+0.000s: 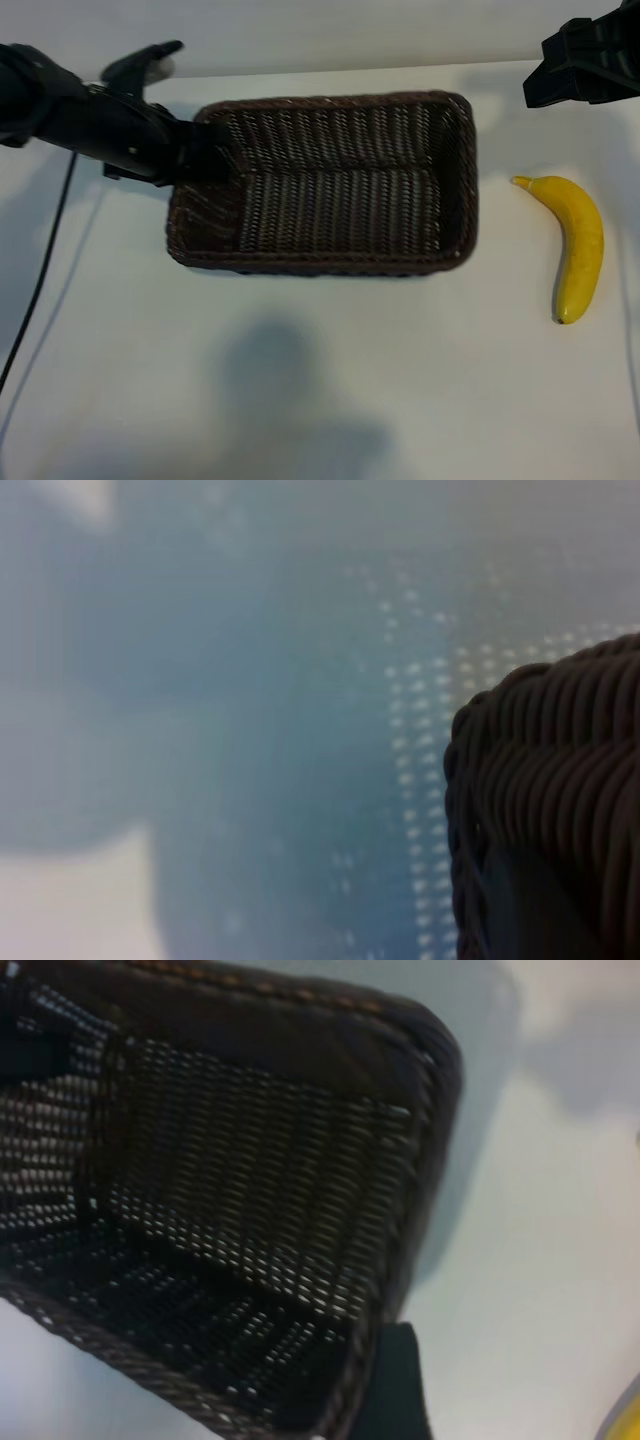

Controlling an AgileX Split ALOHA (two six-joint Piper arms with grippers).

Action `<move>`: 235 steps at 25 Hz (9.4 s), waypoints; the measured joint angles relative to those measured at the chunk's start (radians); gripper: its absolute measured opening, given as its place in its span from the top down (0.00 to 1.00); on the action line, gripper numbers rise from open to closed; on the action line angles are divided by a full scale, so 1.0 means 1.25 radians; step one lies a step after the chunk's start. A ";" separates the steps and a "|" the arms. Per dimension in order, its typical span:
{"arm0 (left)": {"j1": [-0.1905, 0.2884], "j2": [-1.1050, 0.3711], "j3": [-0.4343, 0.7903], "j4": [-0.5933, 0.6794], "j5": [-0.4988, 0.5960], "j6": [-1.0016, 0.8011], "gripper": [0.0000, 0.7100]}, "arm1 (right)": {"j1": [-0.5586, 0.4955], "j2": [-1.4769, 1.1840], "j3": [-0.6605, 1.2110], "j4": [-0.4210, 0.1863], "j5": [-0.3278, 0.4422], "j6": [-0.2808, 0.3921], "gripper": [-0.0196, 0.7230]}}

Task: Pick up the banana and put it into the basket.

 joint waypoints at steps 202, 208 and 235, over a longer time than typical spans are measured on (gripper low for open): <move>-0.012 -0.589 0.023 0.359 0.266 -0.182 0.14 | 0.130 0.382 -0.207 0.039 -0.052 -0.148 0.40; -0.012 -0.589 0.023 0.358 0.266 -0.182 0.14 | 0.130 0.403 -0.207 0.073 -0.062 -0.190 0.40; -0.012 -0.589 0.023 0.358 0.266 -0.181 0.14 | 0.129 0.356 -0.207 0.106 -0.007 -0.171 0.07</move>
